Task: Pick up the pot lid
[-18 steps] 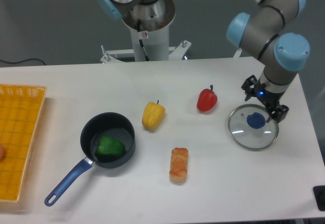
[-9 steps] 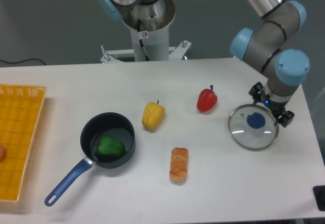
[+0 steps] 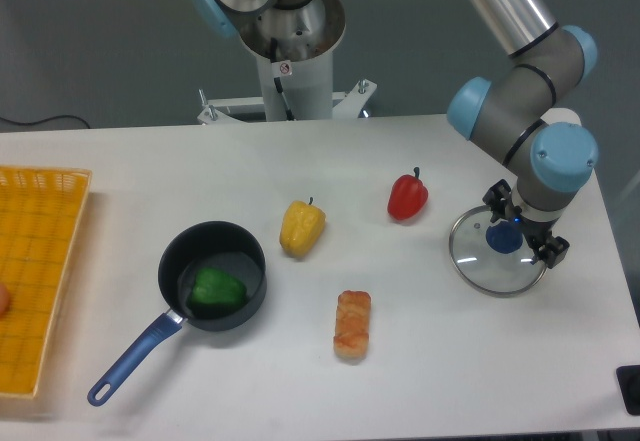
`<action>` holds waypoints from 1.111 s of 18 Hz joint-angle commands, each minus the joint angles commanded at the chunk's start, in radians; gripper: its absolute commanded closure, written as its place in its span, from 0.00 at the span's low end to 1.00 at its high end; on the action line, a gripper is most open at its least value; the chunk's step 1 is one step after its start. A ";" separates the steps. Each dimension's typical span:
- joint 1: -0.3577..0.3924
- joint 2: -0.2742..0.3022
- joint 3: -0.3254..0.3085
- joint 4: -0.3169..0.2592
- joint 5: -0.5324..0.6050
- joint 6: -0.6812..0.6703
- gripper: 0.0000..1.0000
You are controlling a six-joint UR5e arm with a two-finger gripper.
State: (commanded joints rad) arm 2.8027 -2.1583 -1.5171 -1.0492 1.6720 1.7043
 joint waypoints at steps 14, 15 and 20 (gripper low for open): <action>0.003 -0.005 -0.017 0.000 0.000 0.009 0.00; 0.003 -0.005 -0.017 0.000 0.000 0.012 0.00; 0.009 -0.005 -0.020 0.003 -0.002 0.018 0.04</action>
State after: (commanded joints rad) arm 2.8118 -2.1629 -1.5370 -1.0462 1.6705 1.7226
